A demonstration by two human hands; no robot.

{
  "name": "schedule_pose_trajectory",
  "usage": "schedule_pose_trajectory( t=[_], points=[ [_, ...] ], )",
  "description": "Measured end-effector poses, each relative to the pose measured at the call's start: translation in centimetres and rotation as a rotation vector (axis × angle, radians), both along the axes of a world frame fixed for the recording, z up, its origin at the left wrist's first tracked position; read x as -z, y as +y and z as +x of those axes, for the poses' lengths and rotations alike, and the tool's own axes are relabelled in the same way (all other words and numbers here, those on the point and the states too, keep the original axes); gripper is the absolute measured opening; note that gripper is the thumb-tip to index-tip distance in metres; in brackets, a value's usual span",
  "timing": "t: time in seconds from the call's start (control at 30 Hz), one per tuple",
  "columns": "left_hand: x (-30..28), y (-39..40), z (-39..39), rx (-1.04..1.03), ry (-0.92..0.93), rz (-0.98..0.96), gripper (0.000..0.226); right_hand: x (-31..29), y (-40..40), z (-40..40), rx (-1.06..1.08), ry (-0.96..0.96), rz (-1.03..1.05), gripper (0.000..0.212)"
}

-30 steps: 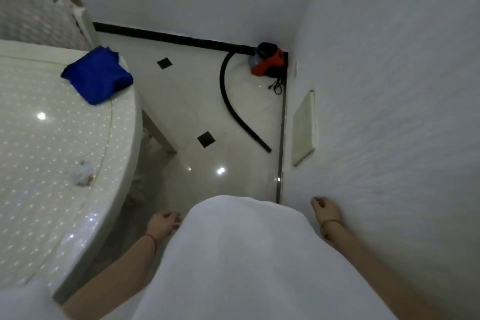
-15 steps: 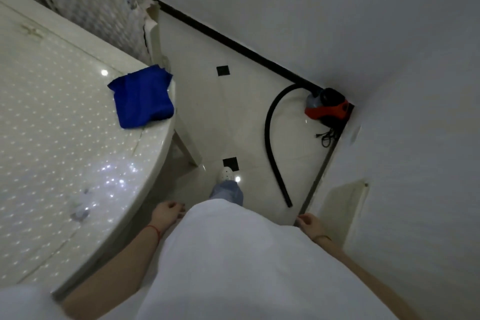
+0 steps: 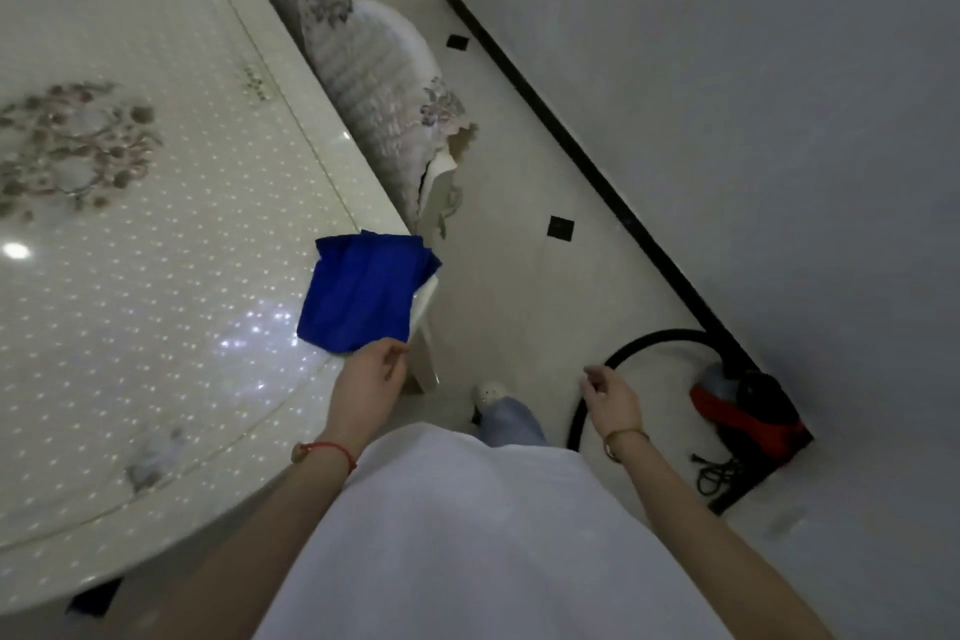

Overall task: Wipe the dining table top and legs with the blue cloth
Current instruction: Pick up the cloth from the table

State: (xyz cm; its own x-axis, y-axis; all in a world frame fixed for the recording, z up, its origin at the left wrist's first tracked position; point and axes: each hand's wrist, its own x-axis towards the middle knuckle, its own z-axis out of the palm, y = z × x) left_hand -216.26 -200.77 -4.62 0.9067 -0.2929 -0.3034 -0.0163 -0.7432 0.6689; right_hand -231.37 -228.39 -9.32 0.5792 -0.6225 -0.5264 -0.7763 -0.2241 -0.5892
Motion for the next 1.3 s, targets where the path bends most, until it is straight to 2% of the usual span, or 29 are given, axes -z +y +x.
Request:
schedule_pose_trajectory(
  t=[0.2, 0.33, 0.43, 0.6, 0.67, 0.83, 1.03, 1.17, 1.3],
  points=[
    [-0.2, 1.7, 0.8, -0.372, -0.227, 0.09, 0.012, -2.7, 0.4, 16.5, -0.738, -0.221, -0.149, 0.039],
    [1.3, 3.0, 0.5, -0.468, -0.218, 0.232, 0.024, -4.0, 5.6, 24.5, -1.201, -0.337, -0.214, 0.061],
    [2.6, 3.5, 0.2, -0.524, -0.122, 0.309, 0.039, -3.9, 9.3, 28.4, -1.488, -0.278, -0.335, 0.08],
    [3.7, 2.6, 0.3, -0.548, -0.01, 0.348, 0.047, -1.6, 11.7, 29.8, -1.684, -0.048, -0.4, 0.103],
    [4.1, 2.4, 0.2, -0.557, -0.004, 0.362, 0.046, -0.5, 11.7, 29.4, -1.711, -0.057, -0.5, 0.104],
    [4.6, 2.4, 0.0, -0.537, 0.019, 0.398, 0.047, -0.2, 11.5, 29.4, -1.686, -0.135, -0.564, 0.097],
    [4.0, 2.5, 0.1, -0.512, 0.027, 0.409, 0.046, -0.1, 11.6, 28.2, -1.615, -0.219, -0.628, 0.077],
    [3.6, 2.3, 0.0, -0.475, 0.009, 0.378, 0.044, -0.5, 11.0, 26.8, -1.479, -0.285, -0.509, 0.051],
    [2.5, 1.8, 0.5, -0.393, -0.098, 0.287, 0.037, -2.1, 8.4, 24.8, -1.195, -0.266, -0.269, 0.037]
  ],
)
